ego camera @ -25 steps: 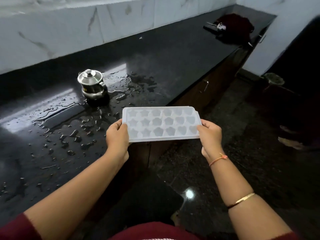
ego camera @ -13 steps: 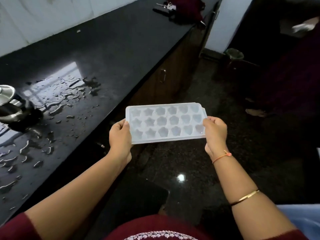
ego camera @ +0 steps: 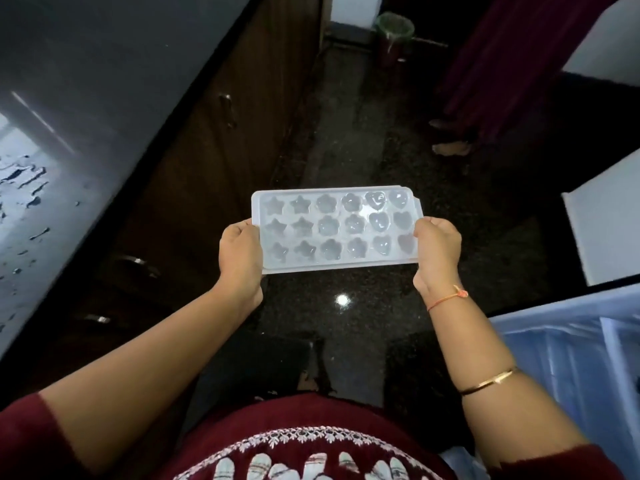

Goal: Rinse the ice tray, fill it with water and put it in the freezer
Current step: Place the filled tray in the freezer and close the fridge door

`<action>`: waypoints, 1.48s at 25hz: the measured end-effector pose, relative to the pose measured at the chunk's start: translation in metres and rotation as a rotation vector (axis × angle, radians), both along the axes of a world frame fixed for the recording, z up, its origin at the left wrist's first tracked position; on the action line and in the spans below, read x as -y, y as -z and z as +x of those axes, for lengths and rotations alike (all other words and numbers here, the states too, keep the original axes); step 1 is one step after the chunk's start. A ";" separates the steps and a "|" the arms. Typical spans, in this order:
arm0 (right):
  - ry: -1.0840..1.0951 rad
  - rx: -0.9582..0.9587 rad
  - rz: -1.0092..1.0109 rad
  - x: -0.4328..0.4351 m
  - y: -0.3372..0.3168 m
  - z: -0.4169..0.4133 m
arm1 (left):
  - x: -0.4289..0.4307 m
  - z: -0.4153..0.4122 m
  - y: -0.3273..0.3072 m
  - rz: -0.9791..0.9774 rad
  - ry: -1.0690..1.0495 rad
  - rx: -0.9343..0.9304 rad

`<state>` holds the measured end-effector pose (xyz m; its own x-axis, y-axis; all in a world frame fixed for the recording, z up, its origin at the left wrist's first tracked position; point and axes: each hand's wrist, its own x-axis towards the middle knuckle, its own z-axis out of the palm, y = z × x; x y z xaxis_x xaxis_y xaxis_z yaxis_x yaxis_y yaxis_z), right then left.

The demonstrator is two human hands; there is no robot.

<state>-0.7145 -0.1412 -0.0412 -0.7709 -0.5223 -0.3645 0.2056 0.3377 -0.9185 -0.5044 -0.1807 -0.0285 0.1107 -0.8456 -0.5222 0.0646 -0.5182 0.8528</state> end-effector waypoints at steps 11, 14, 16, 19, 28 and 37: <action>0.400 0.044 0.021 -0.066 0.002 -0.068 | 0.023 -0.098 0.030 0.023 0.414 -0.007; 0.559 0.065 0.009 -0.085 -0.001 -0.084 | 0.029 -0.131 0.024 0.026 0.567 -0.015; 0.683 0.071 -0.015 -0.098 -0.005 -0.094 | 0.033 -0.156 0.015 0.015 0.669 -0.023; 0.824 0.061 -0.039 -0.114 -0.012 -0.104 | 0.034 -0.189 0.001 0.002 0.784 -0.058; 1.197 -0.007 -0.072 -0.173 -0.020 -0.126 | 0.005 -0.289 -0.012 -0.008 1.168 -0.095; 1.363 -0.041 -0.073 -0.253 -0.024 -0.171 | -0.071 -0.378 -0.013 0.002 1.312 -0.122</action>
